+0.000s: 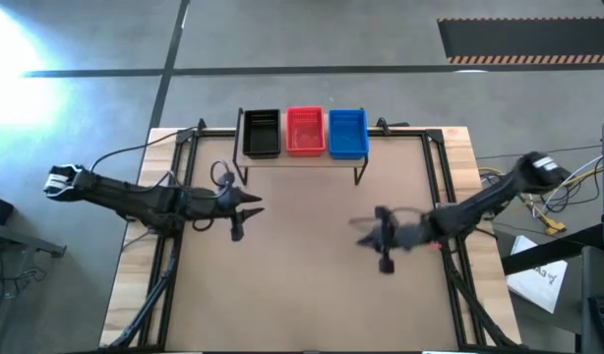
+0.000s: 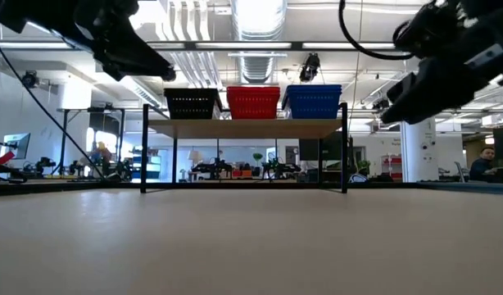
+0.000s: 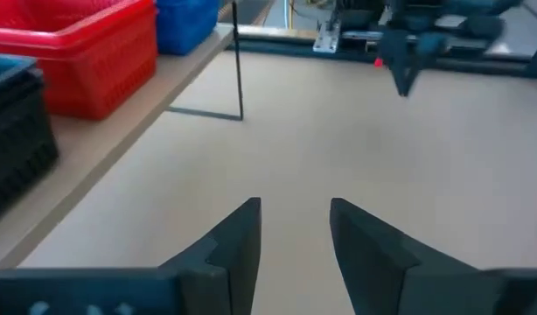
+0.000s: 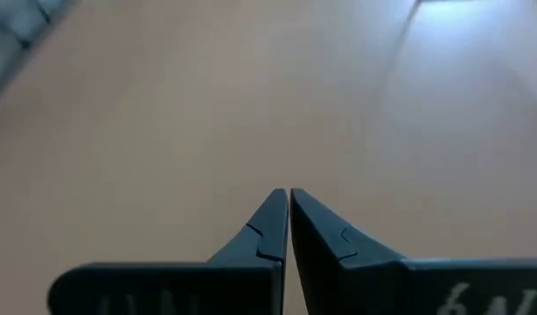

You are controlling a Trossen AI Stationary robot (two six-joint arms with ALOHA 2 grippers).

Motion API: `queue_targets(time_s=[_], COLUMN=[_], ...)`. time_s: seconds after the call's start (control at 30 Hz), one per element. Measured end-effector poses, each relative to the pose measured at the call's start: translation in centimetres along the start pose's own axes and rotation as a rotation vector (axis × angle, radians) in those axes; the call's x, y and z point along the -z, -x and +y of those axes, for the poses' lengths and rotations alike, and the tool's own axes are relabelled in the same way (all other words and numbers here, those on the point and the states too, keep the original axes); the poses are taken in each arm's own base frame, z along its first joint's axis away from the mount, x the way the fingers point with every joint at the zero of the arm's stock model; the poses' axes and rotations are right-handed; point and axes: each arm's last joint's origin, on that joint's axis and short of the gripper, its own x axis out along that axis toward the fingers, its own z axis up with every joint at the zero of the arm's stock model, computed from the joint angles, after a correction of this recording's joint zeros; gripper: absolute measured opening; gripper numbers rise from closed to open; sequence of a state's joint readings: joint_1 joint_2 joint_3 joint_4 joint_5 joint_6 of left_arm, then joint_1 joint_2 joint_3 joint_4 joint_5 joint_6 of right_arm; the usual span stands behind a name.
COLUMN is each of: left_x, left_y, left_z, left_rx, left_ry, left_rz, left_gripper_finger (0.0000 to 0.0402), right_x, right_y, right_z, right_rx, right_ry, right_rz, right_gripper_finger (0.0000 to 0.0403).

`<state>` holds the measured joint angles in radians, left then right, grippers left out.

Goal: Stack baskets on shelf by color
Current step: Return to Home Position

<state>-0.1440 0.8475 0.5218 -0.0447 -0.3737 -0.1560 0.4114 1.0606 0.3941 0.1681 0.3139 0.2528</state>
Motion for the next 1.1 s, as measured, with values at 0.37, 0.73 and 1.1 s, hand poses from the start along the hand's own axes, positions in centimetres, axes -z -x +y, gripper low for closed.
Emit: queue_targets(time_s=[0.37,0.73,1.1], left_x=[2.5,5.7,5.9], left_y=[4.7,9.0,7.5], left_z=[2.5,4.9,4.0], left_rx=[0.007,0.007,0.146], left_ry=[0.049,0.062,-0.058], left_rz=[-0.131,-0.292,-0.379], left_gripper_finger=[0.0007,0.0,0.0], right_x=[1.8,4.0,4.4], right_y=[5.6,8.1,8.2], right_z=[-6.5,-6.6,-6.6], right_rx=[-0.117,-0.183,-0.188], right_ry=[-0.117,-0.137,-0.154], right_rz=[-0.315,-0.558,-0.556], right_gripper_finger=[0.0008,0.0008,0.0008])
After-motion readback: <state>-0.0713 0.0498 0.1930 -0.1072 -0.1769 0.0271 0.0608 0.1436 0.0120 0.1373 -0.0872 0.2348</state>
